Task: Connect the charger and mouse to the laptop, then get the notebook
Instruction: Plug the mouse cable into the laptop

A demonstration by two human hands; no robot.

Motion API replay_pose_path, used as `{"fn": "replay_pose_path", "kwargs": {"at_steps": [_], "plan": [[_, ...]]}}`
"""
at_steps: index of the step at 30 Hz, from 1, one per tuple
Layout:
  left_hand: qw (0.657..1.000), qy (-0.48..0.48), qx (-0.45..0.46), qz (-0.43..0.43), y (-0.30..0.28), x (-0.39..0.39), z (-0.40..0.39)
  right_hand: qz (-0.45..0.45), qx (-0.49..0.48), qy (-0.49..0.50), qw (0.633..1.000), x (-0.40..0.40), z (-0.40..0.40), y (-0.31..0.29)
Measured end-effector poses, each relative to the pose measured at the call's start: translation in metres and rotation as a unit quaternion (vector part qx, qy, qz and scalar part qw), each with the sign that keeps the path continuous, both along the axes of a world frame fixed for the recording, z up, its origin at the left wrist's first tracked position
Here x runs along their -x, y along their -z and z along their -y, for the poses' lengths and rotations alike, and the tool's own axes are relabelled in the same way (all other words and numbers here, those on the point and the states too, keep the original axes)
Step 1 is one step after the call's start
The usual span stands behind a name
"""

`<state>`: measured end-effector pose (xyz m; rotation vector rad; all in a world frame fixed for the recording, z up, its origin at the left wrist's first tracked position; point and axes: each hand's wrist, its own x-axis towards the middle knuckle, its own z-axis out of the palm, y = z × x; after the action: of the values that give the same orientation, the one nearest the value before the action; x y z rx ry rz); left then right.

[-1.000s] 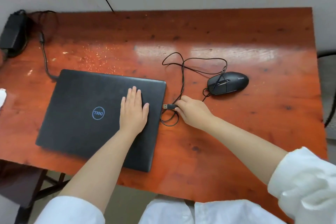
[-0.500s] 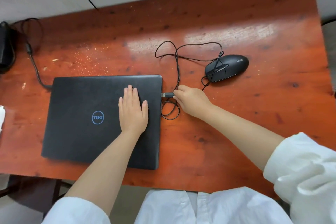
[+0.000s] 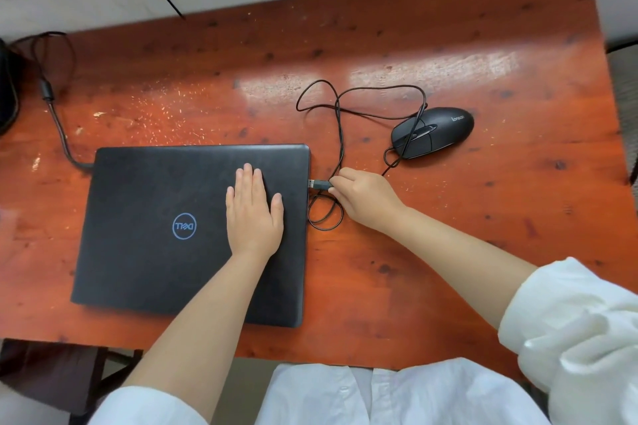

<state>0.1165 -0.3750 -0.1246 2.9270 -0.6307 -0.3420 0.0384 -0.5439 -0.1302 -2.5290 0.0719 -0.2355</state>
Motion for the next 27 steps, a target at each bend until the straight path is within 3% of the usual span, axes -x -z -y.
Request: {"fn": "replay_pose_path", "kwargs": {"at_steps": [7, 13, 19, 27], "plan": [[1.0, 0.003, 0.004, 0.002, 0.001, -0.001, 0.0, 0.03, 0.049, 0.013, 0.998, -0.005, -0.001, 0.002], [1.0, 0.004, 0.004, 0.003, 0.001, 0.0, -0.001, 0.029, 0.203, -0.072, 0.976, -0.021, 0.009, -0.007], [1.0, 0.005, 0.01, 0.005, 0.0, 0.0, 0.0, 0.031, 0.2, -0.12, 0.972, -0.023, 0.007, -0.007], [1.0, 0.007, 0.012, 0.005, 0.001, -0.001, 0.0, -0.01, 0.265, -0.131, 0.955, -0.024, 0.004, -0.008]]}}
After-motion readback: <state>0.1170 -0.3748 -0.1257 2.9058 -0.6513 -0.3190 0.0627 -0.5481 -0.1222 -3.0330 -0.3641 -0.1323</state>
